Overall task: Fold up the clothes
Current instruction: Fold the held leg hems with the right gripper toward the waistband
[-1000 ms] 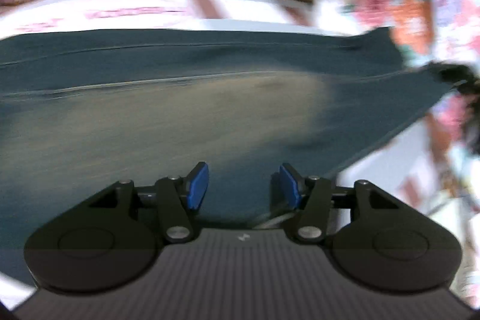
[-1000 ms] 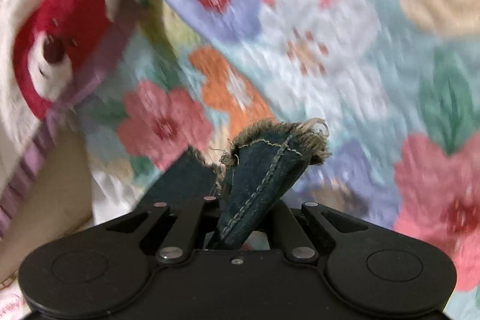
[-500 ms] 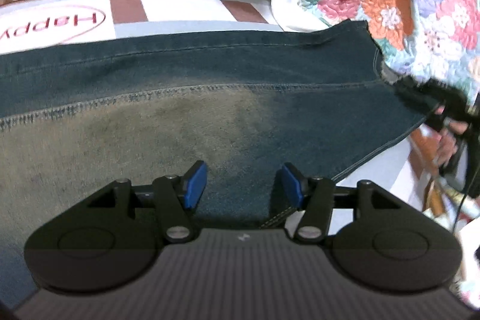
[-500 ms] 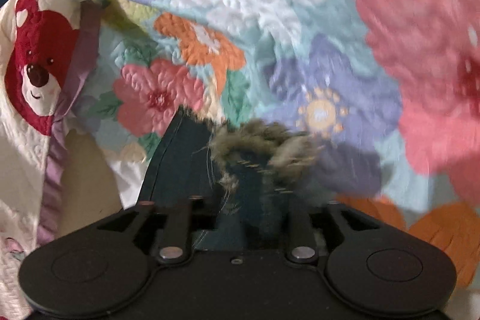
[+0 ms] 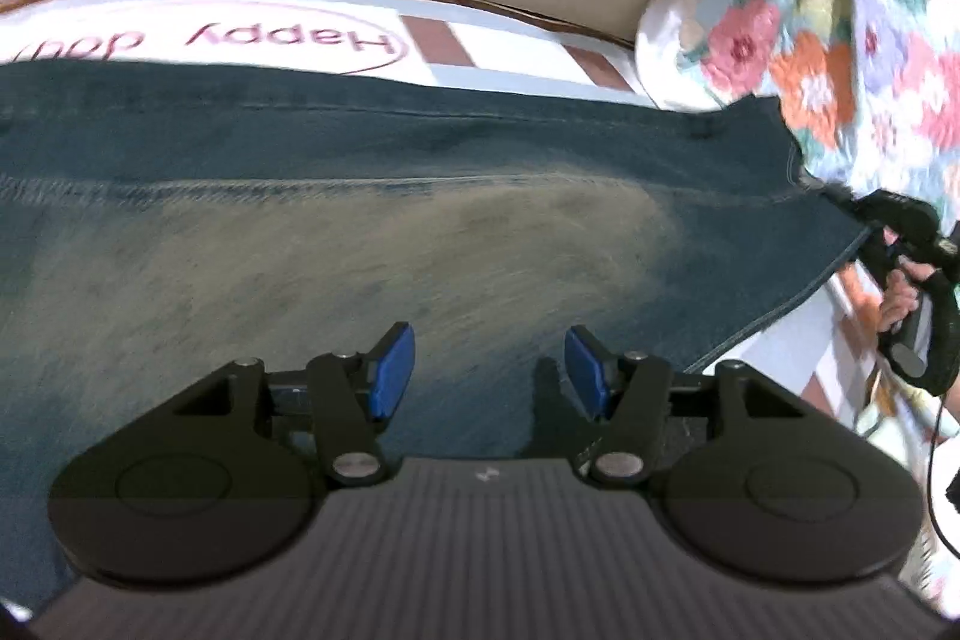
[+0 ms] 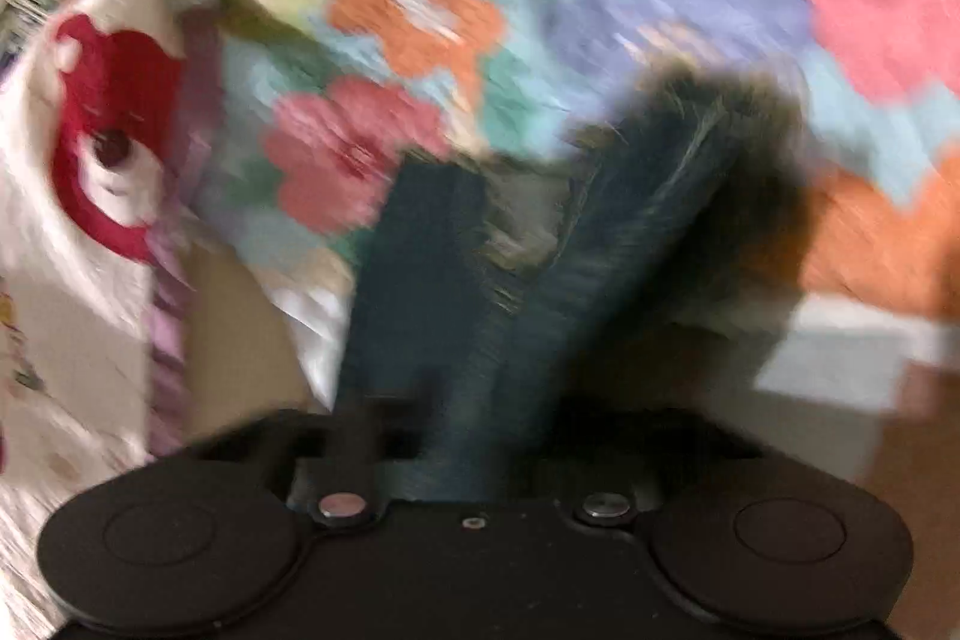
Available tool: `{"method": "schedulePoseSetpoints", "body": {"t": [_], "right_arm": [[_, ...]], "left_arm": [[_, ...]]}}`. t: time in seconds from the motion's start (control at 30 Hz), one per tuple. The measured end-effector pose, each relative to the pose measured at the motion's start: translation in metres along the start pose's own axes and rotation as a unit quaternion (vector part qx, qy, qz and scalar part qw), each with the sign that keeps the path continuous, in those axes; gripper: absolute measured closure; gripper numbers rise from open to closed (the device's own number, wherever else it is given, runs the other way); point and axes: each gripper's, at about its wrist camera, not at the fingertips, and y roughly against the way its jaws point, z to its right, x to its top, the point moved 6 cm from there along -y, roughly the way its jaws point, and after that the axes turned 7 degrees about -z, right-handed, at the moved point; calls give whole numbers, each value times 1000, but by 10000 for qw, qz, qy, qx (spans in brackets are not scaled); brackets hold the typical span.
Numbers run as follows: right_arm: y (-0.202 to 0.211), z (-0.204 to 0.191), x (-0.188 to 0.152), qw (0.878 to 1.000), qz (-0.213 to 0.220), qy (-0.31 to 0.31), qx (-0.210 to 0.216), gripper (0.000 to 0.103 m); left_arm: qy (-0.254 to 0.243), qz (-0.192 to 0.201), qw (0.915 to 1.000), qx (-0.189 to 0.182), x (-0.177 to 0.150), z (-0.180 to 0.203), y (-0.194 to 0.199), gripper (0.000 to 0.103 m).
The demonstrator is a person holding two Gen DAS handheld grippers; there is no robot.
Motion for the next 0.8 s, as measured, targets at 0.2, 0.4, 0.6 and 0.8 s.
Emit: {"method": "schedulePoseSetpoints", "body": {"t": [0.2,0.4,0.6,0.8], "right_arm": [[12,-103,-1,9943,-202,766,718,94],[16,-202,-25,9776,-613,1364,1481,94],[-19,-263,-99,9573,-1563,1641,1795,94],[-78,-271,-214,9235,-2952,2233,1006,94]], "left_arm": [[-292,-396,9987,126,-3,2,2,47],[-499,-664,9963,-215,-22,7,34,46],[-194,-37,9985,508,-26,-58,92,39],[413,311,9973,515,-26,-119,101,39]]}}
